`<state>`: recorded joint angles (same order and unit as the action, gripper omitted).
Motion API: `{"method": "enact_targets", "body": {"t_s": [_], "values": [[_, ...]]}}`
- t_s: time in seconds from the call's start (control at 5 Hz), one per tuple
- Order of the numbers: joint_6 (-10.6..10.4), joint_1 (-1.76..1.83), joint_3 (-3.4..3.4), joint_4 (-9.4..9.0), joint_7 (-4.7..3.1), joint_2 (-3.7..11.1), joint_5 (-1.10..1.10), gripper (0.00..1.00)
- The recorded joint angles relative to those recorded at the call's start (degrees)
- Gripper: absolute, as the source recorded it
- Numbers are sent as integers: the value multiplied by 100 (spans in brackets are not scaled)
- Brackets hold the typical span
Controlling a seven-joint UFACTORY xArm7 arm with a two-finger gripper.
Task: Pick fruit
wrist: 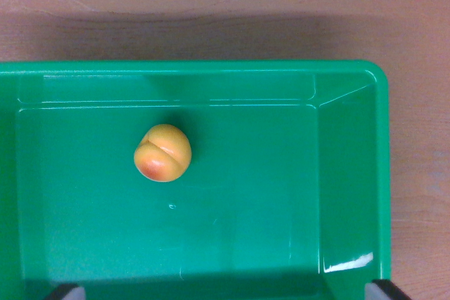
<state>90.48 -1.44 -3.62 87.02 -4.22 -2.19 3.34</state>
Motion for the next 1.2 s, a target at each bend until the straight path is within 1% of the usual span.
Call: {"method": "enact_targets", "body": {"t_s": [0.8,1.0,1.2], "values": [[-18,1,0,-11,-3,7,0,0],[-70,6,0,-43,-12,26,2,0],[-70,6,0,-43,-12,26,2,0]]}}
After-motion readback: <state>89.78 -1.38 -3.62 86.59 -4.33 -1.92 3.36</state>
